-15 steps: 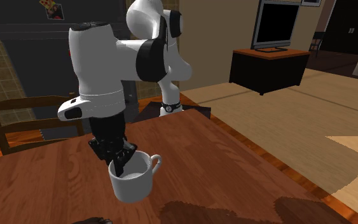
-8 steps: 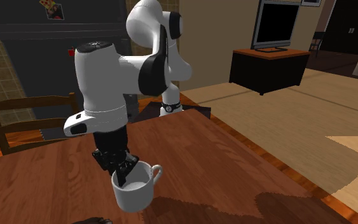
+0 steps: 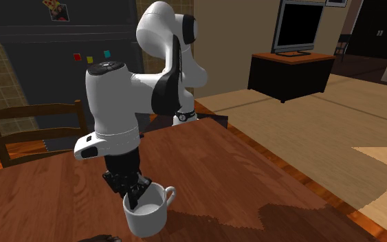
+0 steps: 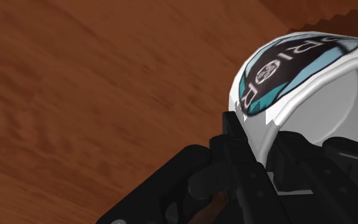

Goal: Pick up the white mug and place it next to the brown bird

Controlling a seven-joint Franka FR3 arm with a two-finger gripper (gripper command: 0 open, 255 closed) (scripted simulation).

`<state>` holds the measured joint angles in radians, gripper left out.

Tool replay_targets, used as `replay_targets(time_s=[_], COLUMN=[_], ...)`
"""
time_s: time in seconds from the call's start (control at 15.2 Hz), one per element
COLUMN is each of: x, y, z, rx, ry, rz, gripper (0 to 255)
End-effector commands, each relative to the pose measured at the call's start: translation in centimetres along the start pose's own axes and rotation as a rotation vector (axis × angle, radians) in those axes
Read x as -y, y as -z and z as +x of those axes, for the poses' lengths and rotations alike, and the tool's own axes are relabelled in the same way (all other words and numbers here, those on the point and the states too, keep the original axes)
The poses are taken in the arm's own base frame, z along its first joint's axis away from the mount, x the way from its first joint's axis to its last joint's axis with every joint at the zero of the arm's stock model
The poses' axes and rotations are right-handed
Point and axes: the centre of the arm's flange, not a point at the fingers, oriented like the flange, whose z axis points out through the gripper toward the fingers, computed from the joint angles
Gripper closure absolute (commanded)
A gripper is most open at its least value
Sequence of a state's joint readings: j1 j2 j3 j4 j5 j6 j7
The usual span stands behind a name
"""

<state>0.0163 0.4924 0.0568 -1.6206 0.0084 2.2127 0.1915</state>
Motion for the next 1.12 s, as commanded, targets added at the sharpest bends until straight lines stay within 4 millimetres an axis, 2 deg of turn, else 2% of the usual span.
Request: replay_targets(time_s=[0.0,0.2,0.26,0.59,0.86,1.06], x=[0.0,0.0,0.0,0.0,0.0,0.0], y=[-0.1,-0.1,-0.1,-0.1,4.9,4.9], z=[0.0,0.0,0.0,0.0,0.0,0.0], rx=[-0.001,-0.001,-0.001,-0.001,-0.001,-0.001], ry=[0.000,0.000,0.000,0.000,0.000,0.000], rz=[0.000,0.000,0.000,0.000,0.000,0.000], gripper=[255,255,0,0,0,0])
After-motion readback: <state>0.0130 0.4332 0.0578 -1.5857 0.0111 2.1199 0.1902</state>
